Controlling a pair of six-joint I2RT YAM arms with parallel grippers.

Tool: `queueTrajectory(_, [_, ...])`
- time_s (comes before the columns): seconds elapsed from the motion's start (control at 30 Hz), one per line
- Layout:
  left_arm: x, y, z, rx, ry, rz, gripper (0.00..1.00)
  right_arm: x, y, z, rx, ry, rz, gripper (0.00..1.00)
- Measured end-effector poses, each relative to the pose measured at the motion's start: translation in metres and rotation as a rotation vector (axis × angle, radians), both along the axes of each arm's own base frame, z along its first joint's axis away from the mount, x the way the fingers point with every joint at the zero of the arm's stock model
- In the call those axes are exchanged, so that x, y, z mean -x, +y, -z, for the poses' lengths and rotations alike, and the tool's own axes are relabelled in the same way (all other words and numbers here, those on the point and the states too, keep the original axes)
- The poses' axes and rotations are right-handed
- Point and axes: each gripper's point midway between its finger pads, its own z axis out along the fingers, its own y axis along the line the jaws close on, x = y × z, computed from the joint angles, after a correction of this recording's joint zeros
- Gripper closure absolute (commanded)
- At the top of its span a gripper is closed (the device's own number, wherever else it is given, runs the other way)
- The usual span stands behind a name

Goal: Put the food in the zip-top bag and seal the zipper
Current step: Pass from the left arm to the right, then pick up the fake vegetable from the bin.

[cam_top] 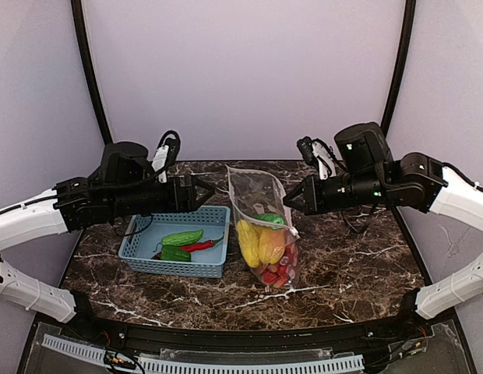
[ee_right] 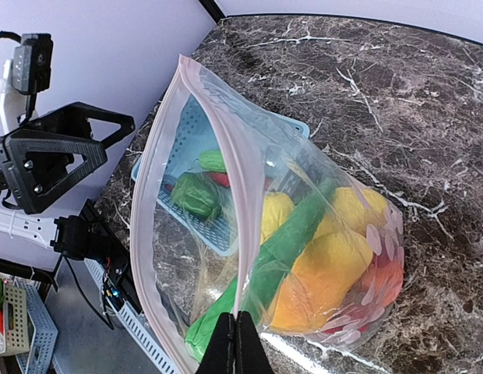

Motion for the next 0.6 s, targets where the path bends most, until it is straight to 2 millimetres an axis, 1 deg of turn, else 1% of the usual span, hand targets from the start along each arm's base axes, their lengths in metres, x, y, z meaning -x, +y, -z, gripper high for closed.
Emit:
queueTrajectory(0.1, [0.0,0.04,0.022,-0.065,0.029,-0.084,0.11,-0.001,-0.001,0.0,0.001,-0.005,0.007,1.0])
queueTrajectory(0.2, [-0.003,0.079,0.06,-0.141,0.095,-0.164,0.1,-0.001,-0.001,-0.001,0.0,-0.007,0.008,1.0])
queueTrajectory(0.3, [-0.003,0.108,0.104,-0.243,0.181,-0.204,0.1,-0.001,-0.001,0.0,0.0,-0.007,0.008,1.0])
queueTrajectory(0.37, [-0.003,0.116,0.123,-0.302,0.224,-0.197,0.1,-0.001,-0.001,0.0,0.0,-0.006,0.008,1.0])
queueTrajectory(0.43, [-0.008,0.118,0.137,-0.35,0.248,-0.17,0.1,-0.001,-0.001,0.0,-0.001,-0.007,0.008,1.0])
queueTrajectory(0.6, [-0.021,0.111,0.173,-0.498,0.296,-0.04,0.11,-0.001,-0.002,0.0,-0.004,-0.009,0.01,1.0])
